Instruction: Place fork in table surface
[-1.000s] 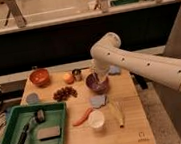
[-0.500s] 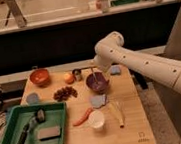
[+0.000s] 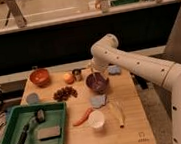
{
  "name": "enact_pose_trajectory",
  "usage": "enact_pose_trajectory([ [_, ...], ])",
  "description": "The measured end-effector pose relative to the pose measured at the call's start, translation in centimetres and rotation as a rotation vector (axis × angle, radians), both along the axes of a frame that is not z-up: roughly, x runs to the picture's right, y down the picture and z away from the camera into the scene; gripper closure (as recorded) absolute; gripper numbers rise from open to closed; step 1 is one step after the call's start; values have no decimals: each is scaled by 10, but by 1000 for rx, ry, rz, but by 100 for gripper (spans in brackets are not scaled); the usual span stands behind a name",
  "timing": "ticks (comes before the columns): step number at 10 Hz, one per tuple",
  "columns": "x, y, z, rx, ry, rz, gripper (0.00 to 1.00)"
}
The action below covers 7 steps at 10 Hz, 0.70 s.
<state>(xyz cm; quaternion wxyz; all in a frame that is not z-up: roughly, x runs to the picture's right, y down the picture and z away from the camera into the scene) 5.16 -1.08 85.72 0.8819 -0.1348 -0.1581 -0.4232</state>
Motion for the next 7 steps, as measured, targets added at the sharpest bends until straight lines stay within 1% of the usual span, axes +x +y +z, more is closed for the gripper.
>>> enact_pose_trajectory([
  [1,3,2,6,8,-7,-36,20],
  [3,6,4,14,24,-24,-90,20],
  [4,6,5,21,34,-33,-127,20],
  [7,4,10,34,46,-53,-191,20],
])
